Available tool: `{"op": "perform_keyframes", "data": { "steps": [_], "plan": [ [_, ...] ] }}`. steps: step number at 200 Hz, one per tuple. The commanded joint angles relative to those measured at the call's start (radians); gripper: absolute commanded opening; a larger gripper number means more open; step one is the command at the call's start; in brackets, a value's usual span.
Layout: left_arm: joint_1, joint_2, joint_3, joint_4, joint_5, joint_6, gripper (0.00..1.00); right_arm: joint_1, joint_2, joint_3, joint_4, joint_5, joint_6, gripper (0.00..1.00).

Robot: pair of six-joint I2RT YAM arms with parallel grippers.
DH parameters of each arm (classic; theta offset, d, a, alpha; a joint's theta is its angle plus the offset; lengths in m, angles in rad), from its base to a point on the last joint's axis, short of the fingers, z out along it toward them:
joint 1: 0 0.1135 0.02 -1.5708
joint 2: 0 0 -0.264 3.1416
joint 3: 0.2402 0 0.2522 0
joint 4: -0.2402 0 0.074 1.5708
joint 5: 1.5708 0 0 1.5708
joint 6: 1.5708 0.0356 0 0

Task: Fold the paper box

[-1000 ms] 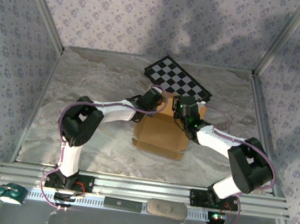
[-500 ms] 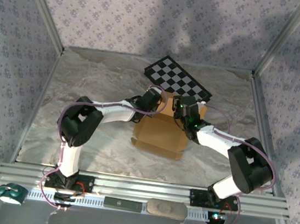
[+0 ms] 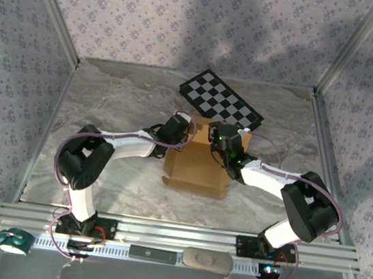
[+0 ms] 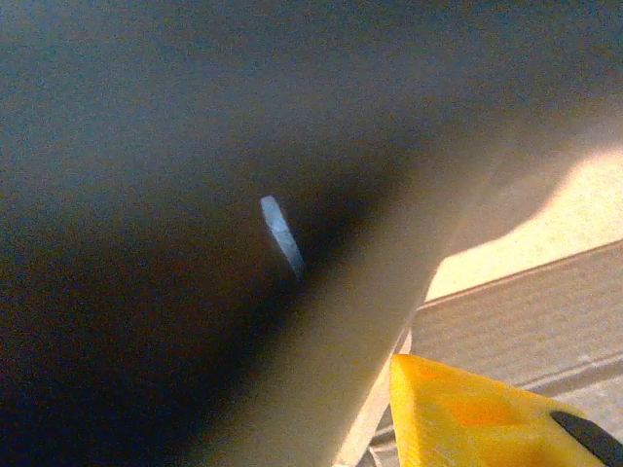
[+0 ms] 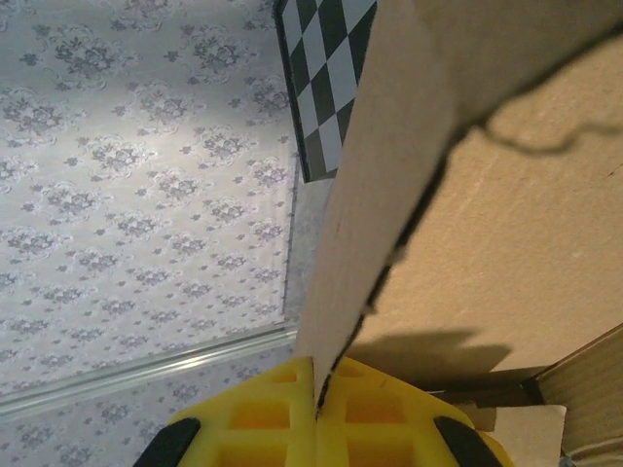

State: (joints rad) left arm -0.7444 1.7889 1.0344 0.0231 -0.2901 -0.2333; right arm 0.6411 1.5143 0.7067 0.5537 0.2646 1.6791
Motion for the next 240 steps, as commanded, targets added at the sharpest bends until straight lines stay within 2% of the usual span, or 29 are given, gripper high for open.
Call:
{"op": "perform_keyframes", "data": {
  "steps": [1,22,48,68,77,102,133,140,153,158,240],
  "plan": [
    [0.016,-0.050,-0.044,0.043,0.027,-0.020,0.39,0.018,0.000,-0.029,-0.009,0.042,-0.044,0.00],
    [0.015,-0.085,-0.076,0.072,-0.004,-0.025,0.38,0.031,-0.002,-0.048,0.009,0.069,-0.053,0.00],
    [0.020,-0.063,-0.050,0.039,-0.013,-0.019,0.13,0.035,0.002,-0.057,0.021,0.068,-0.046,0.00],
    [0.023,-0.066,-0.072,0.069,-0.016,-0.031,0.09,0.034,-0.002,-0.048,0.009,0.064,-0.051,0.00],
    [0.024,-0.072,-0.088,0.094,-0.012,-0.035,0.00,0.035,-0.003,-0.045,0.004,0.062,-0.053,0.00],
    [0.030,-0.088,-0.120,0.152,-0.023,-0.041,0.00,0.036,-0.003,-0.048,0.001,0.062,-0.050,0.00],
    [0.037,-0.077,-0.097,0.132,-0.052,-0.062,0.00,0.045,-0.002,-0.044,0.002,0.064,-0.049,0.00],
    [0.037,-0.075,-0.095,0.129,-0.048,-0.067,0.06,0.047,-0.001,-0.040,0.003,0.065,-0.050,0.00],
    [0.037,-0.078,-0.098,0.128,-0.041,-0.070,0.23,0.051,0.001,-0.041,0.005,0.069,-0.049,0.00],
    [0.037,-0.083,-0.104,0.132,-0.041,-0.072,0.26,0.052,0.000,-0.040,0.007,0.071,-0.050,0.00],
    [0.039,-0.193,-0.165,0.192,-0.035,-0.026,0.33,0.049,0.004,-0.041,0.007,0.071,-0.050,0.00]
  ]
}}
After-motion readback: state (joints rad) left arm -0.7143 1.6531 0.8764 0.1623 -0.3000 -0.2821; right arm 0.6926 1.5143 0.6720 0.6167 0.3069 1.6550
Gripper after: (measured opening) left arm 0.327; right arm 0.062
